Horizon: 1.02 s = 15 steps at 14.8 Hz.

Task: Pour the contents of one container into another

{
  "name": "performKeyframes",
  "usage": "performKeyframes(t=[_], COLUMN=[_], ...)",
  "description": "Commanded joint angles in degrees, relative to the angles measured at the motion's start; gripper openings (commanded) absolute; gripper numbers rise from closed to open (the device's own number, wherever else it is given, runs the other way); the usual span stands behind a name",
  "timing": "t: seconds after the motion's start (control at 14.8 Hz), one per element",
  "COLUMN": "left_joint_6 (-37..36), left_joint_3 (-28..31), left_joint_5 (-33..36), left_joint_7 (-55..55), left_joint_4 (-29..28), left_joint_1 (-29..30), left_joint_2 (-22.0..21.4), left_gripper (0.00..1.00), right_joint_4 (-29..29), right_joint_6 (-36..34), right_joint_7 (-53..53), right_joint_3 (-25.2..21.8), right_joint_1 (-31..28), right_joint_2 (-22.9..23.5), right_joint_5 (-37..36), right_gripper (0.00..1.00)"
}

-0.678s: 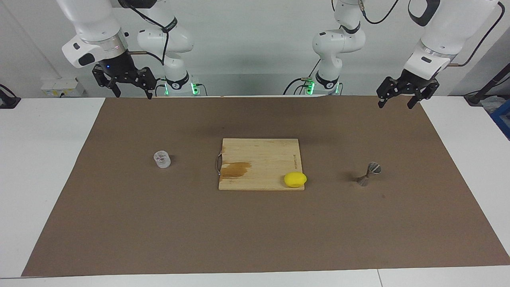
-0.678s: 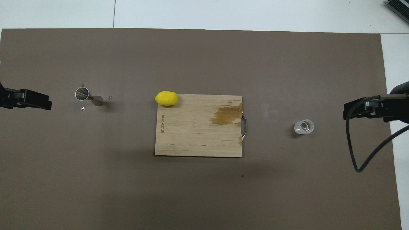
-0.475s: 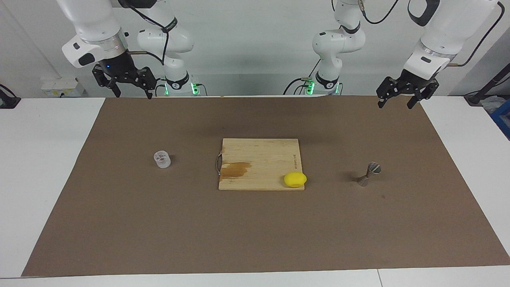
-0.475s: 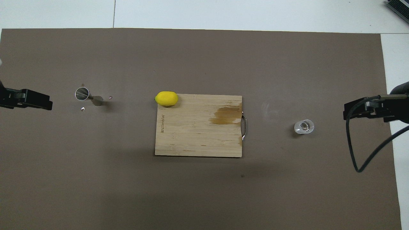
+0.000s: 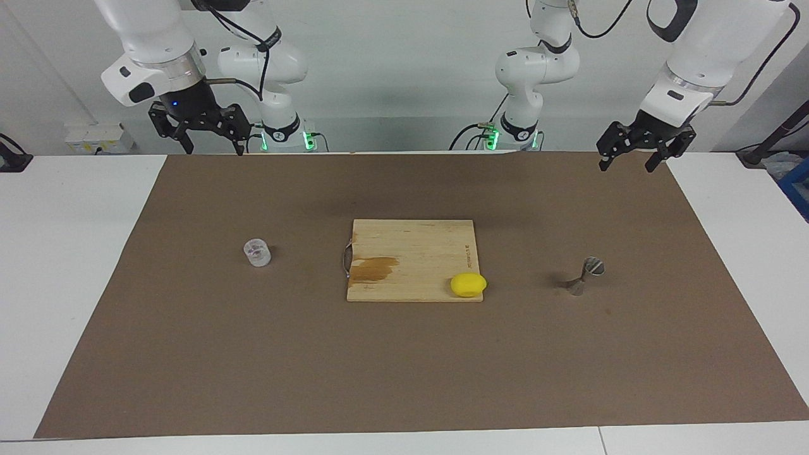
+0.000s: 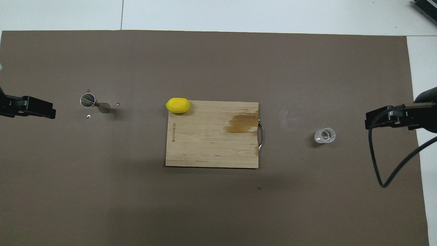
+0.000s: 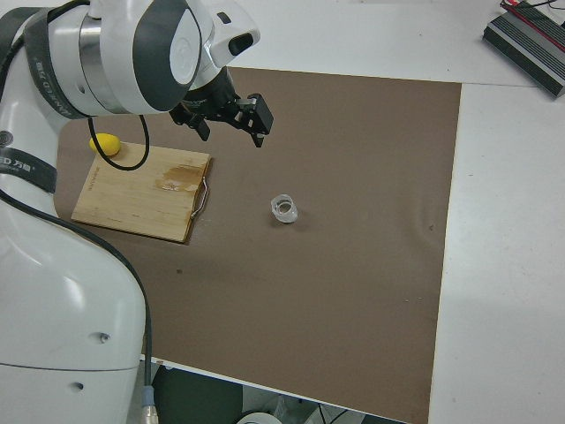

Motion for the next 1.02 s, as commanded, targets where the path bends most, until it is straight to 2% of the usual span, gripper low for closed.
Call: performKeyframes(t=[0.0,0.14,0.27,0.34,0.47,0.54,0.68,0.95], left_joint_6=[-0.21,0.23,0.75,0.76,0.67,0.76,0.67,4.26], left_joint_3=[-0.22,-0.3,-0.39,-0.3,-0.39,-0.22,-0.04,0.4], left_joint_5=[0.13,0.31,0.22,0.05,-1.17,-3.79,-7.67,-18.3], left_joint_7=[-0.71,-0.8,-0.89,-1.67,-6.66,-9.91,-18.16,-41.78], left_joint_4=[-1.15,-1.33,-1.59,-1.68,-2.9,-4.48,-7.29,-7.48], left_joint_1=[-0.19,-0.28,-0.2,-0.2,-0.2,0.41,1.03,4.01], left_joint_2=[-0.78,-0.87,-0.87,-0.52,0.1,0.36,1.32,6.68], left_gripper=[1.0,1.0,1.0,1.0,1.0,1.0,1.0,1.0], right_joint_4=[-1.89,-3.03,-4.96,-5.15,-5.15,-5.06,-4.62,-4.18], right_joint_6=[1.62,2.23,4.77,4.52,4.34,4.34,4.86,5.05], right_joint_7=[-1.77,-1.42,-0.54,0.68,1.48,1.83,2.01,4.38], right_joint_3=[0.02,0.02,-0.06,-0.06,-0.06,0.11,0.2,0.38], right_joint_1=[-0.31,-0.31,-0.31,-0.4,-0.31,-0.22,-0.22,-0.22], right_joint_2=[-1.34,-1.78,-2.66,-2.66,-2.57,-2.4,-1.78,-0.9], right_joint_5=[1.16,1.16,1.07,1.07,0.98,0.89,0.63,0.28], right_gripper=[0.96,0.89,0.87,0.81,0.81,0.77,0.77,0.72])
